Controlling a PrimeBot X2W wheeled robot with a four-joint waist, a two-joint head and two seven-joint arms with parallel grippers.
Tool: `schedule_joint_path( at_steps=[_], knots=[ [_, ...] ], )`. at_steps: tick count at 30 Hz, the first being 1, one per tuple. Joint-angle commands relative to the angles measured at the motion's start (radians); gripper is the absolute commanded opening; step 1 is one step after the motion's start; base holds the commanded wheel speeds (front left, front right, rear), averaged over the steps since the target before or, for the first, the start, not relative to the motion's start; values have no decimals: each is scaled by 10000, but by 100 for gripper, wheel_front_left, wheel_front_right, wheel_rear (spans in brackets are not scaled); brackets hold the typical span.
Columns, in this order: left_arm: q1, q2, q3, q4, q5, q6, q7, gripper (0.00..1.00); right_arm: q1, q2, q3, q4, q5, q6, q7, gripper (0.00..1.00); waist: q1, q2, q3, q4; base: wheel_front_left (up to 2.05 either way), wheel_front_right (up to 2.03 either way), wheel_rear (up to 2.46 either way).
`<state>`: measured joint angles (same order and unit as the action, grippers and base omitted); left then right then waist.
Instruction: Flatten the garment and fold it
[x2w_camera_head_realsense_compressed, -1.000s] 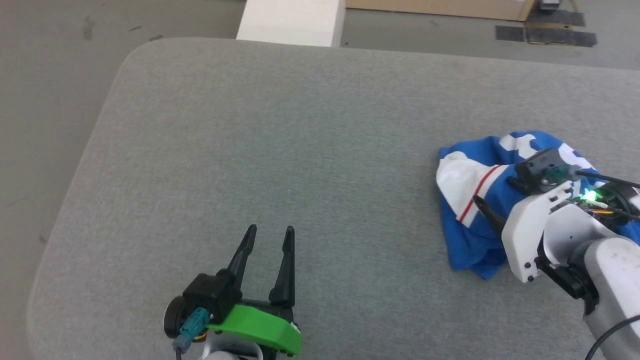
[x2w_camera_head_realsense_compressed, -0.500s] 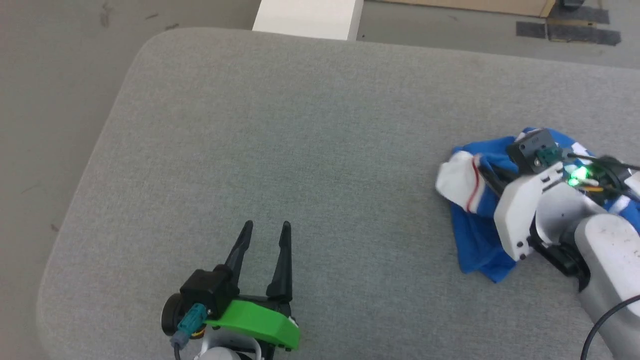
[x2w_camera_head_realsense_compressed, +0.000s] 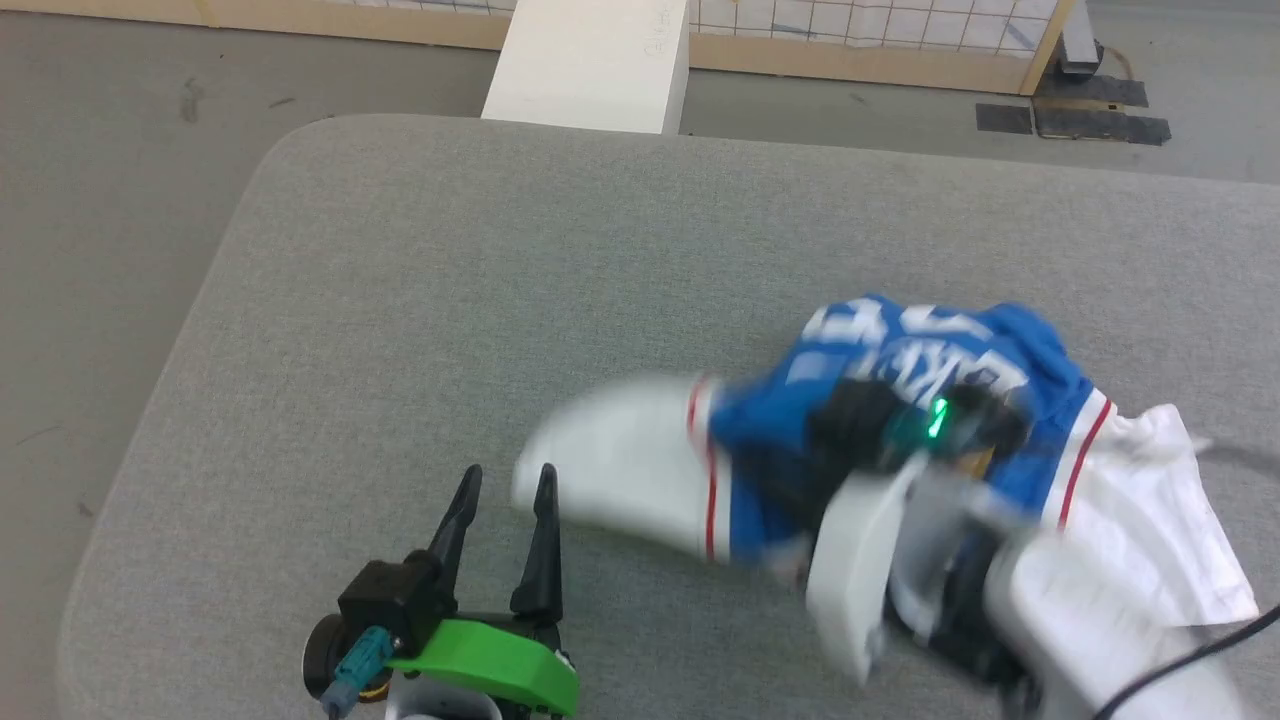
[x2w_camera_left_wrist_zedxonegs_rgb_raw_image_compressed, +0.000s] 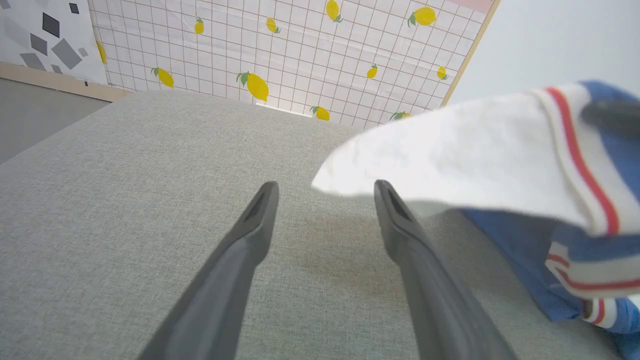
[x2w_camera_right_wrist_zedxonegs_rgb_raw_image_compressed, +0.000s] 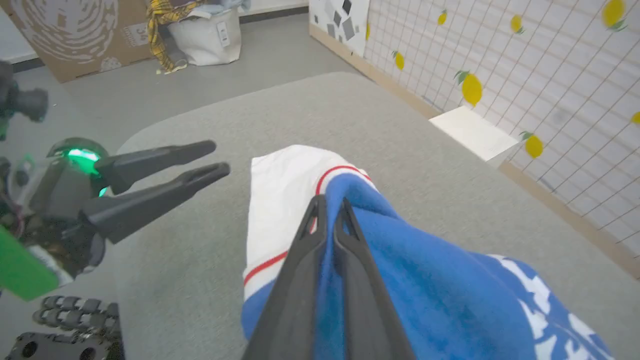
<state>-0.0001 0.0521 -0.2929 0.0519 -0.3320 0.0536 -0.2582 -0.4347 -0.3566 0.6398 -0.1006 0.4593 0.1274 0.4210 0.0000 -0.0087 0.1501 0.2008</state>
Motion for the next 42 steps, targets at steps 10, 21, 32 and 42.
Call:
schedule_joint_path(
  at_steps=[10,21,32,42],
  knots=[
    [66,-18,-42,100,34,-81,-36,100,2011,-732,1536,2167,-1,33,237,100,0,87,117,381,0,0,0],
    [411,-18,327,36,375,-269,-36,100,2672,564,-3033,260,64,33,-1244,100,0,87,-618,-518,0,0,0],
    [1119,-18,819,-851,669,-211,-36,100,5059,2570,-7083,-609,-2960,33,-4194,100,0,87,-437,-1471,0,0,0],
    [1829,-18,952,-1045,673,75,-36,100,6574,3058,-7762,503,-2066,33,-5471,100,0,87,-385,-1752,0,0,0]
  ],
)
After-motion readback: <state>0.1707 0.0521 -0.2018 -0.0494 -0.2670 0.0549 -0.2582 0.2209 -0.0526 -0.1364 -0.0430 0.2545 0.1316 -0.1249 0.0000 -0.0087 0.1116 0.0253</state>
